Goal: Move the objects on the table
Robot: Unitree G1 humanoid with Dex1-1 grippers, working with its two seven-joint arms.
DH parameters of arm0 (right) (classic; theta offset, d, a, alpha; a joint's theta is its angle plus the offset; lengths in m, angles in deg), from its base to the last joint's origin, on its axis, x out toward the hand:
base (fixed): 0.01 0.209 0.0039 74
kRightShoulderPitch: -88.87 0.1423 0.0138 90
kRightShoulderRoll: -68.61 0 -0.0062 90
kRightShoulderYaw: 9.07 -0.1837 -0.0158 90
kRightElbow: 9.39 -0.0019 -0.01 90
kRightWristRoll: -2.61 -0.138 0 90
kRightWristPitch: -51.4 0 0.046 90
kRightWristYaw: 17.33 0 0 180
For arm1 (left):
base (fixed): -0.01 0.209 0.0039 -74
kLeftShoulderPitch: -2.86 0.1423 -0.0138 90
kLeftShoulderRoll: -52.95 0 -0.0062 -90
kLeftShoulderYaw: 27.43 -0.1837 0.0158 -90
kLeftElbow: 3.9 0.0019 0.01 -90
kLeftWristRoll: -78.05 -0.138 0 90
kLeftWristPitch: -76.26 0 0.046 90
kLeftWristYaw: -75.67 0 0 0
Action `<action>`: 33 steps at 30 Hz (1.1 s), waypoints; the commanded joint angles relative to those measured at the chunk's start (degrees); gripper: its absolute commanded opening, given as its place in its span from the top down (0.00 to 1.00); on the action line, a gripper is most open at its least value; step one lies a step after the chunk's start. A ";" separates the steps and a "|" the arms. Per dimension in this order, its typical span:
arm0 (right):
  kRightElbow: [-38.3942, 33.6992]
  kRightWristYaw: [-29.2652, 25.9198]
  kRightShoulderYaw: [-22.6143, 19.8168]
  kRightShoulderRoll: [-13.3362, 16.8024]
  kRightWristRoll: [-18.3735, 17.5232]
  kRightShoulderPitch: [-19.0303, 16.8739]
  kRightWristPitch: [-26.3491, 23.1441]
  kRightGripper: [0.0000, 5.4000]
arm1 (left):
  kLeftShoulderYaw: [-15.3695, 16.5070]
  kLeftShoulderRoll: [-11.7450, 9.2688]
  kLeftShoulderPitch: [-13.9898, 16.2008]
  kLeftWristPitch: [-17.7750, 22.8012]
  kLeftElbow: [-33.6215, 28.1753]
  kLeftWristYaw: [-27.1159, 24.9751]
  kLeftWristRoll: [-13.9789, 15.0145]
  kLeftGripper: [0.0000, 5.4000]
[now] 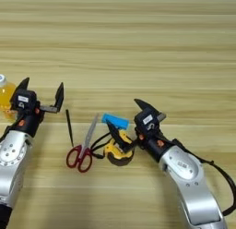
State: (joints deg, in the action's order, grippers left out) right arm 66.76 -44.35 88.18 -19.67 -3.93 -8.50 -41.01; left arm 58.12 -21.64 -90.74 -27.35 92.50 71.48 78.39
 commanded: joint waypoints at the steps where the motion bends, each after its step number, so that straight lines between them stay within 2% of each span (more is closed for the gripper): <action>1: -0.59 -1.28 1.84 1.46 1.58 -0.92 -1.15 0.00 | 0.12 -0.28 -0.81 0.39 0.43 -0.03 -0.71 0.01; 8: -2.10 -1.45 3.55 2.29 3.63 -1.94 -2.11 0.00 | 0.00 -0.61 -0.57 0.09 0.05 0.17 -1.34 0.01; 18: -3.62 -0.97 4.42 3.26 5.49 -2.33 -7.84 0.00 | 0.28 -0.68 -0.62 0.12 0.14 0.03 -0.90 0.01; 33: -0.85 -2.31 7.49 4.40 7.75 -2.35 -11.85 0.00 | 0.72 -0.51 -1.11 1.06 1.17 0.11 -0.83 0.01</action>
State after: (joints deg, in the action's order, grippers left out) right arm 65.26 -46.56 95.42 -15.96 3.25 -10.83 -51.80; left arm 58.84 -21.98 -90.91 -27.42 93.06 71.59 78.10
